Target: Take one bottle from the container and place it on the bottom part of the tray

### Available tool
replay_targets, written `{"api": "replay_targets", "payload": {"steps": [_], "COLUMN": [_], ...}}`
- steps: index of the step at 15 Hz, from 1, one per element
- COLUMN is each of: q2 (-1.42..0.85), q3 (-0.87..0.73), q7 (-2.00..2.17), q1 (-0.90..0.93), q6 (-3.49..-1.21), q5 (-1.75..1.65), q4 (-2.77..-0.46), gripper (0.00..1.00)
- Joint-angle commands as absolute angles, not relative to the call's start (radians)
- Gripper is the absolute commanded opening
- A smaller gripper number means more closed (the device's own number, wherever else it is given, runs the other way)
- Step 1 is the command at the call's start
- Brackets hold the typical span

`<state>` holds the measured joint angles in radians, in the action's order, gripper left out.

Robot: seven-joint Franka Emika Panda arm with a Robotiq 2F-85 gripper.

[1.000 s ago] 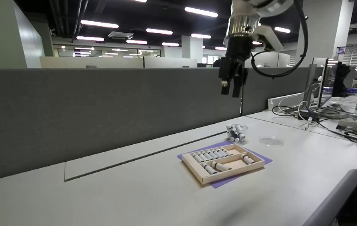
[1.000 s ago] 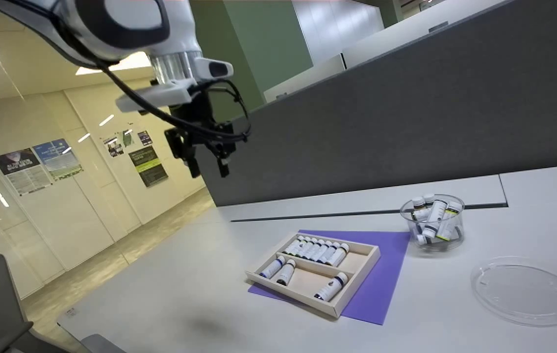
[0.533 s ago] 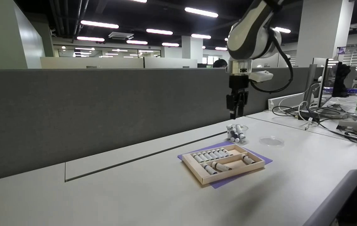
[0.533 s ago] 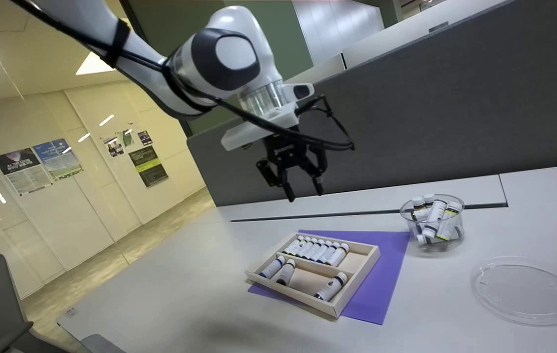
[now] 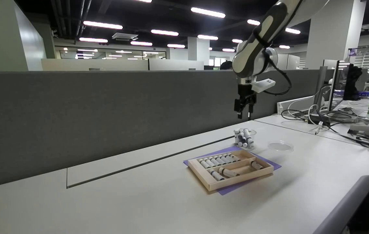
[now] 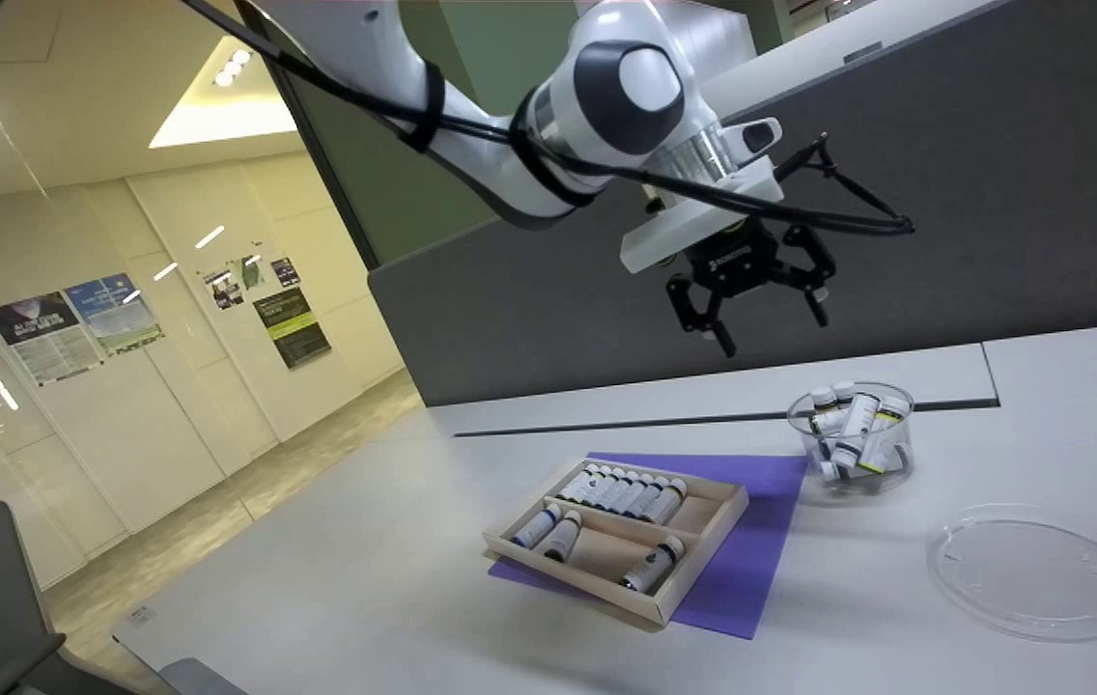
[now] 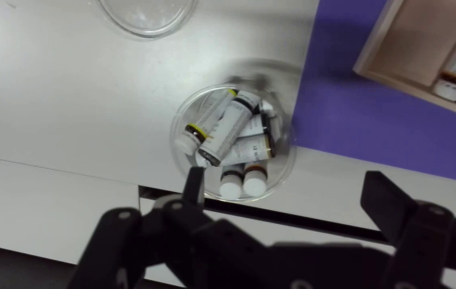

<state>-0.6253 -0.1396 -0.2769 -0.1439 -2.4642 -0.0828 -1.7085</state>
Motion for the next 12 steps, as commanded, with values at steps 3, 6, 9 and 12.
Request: {"api": "replay_targets", "payload": {"steps": [3,6,9,12], "q2": [-0.848,-0.923,-0.976,-1.017], "q3": [-0.121,-0.107,-0.085,-0.061], "q7": [-0.224,-0.219,-0.218,-0.228], "q1": [-0.224,-0.27,-0.305,-0.326], "q6": [-2.208,-2.071,-2.011,-2.021], "q5": [-0.046,0.006,0.06,0.099], "q4": [-1.355,-1.216,-1.13,-1.079], "gripper": [1.0,1.0,1.0,1.0]}}
